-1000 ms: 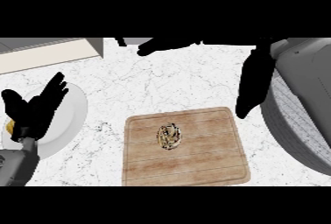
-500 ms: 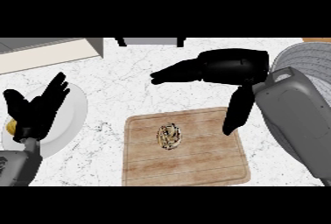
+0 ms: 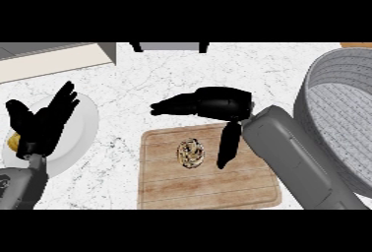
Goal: Pick the cupcake from the cutting board and place it in the basket
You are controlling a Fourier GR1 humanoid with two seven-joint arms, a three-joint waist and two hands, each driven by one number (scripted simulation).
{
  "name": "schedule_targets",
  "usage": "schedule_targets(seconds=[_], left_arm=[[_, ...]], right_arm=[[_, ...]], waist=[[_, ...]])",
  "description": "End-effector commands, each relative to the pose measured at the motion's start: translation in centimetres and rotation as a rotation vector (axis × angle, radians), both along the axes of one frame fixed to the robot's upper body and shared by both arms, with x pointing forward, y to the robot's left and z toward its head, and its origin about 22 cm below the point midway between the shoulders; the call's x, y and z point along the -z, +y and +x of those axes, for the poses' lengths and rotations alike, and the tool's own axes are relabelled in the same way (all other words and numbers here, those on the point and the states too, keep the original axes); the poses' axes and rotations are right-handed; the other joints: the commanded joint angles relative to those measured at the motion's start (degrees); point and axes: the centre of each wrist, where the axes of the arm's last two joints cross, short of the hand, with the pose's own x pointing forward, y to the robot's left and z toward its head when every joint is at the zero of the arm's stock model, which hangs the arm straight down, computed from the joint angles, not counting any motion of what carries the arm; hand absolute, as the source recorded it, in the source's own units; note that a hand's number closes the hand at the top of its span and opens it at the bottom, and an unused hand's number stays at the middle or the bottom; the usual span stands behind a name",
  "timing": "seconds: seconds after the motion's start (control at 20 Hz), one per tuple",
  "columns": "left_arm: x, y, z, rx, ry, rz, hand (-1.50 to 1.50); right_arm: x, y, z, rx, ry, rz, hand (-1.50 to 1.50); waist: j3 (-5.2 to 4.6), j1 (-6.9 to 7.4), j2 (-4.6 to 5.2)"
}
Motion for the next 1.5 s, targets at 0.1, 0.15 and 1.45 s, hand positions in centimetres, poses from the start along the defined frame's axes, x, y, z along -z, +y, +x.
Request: schedule_targets(seconds=[0.1,0.15,1.45], left_arm=[[0.4,-0.9,-0.4,-0.007,-0.01,0.009,0.0],[-0.4,-0.2,-0.3,0.0,0.01,0.016,0.0],[0.7,-1.2,0.6,0.002,-0.006,0.001,0.0]], right_arm=[[3.3,3.0,-0.9,-0.02,-0.019,-0.069,-1.5],[2.2,4.8,-1.0,-0.016,-0.035,-0.105,-1.5],[8.7,0.6,0.1,-0.138,0.0,-0.142,-1.5]], waist=[[-0.01,-0.24,-0.15],[-0.02,-0.14,-0.18],[-0.02,-0.52,-0.12]])
